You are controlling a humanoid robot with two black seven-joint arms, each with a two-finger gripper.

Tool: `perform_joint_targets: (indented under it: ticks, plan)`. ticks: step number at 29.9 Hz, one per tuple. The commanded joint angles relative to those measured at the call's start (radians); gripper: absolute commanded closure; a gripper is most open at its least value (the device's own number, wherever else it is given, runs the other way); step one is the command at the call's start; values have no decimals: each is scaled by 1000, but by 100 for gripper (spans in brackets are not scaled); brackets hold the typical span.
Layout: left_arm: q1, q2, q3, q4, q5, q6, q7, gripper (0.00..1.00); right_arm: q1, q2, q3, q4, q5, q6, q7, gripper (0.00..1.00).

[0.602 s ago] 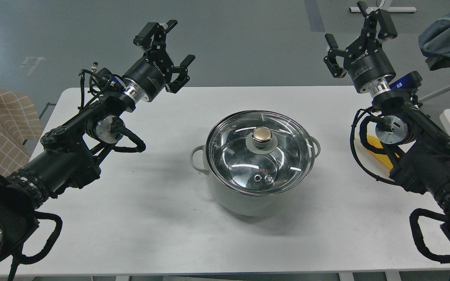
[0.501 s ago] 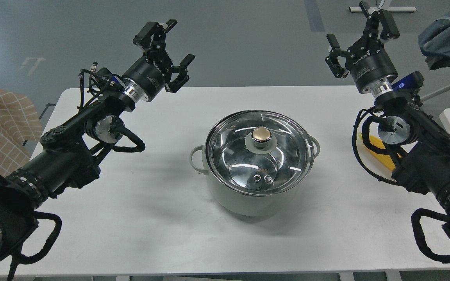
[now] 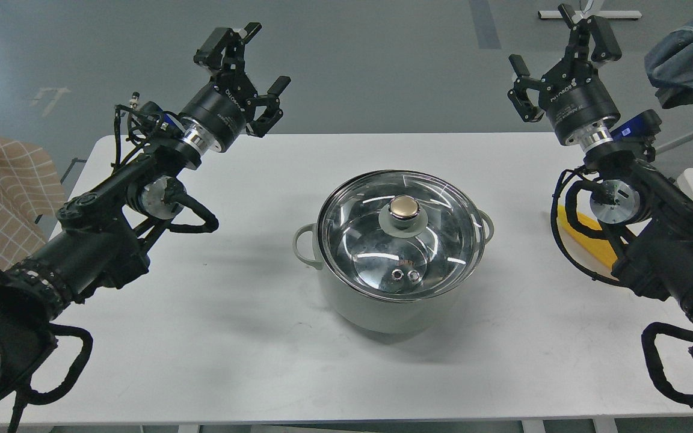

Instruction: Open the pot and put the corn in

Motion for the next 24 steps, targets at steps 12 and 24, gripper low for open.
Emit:
perform_joint_targets:
  ticks: [12, 24]
  plan:
    - [-1, -7, 5, -3, -2, -8, -9, 2, 1, 2, -5, -1, 0, 0, 0, 1]
    - [2, -10, -3, -20, -4, -6, -10, 2, 3, -1, -8, -1, -1, 0, 0, 1]
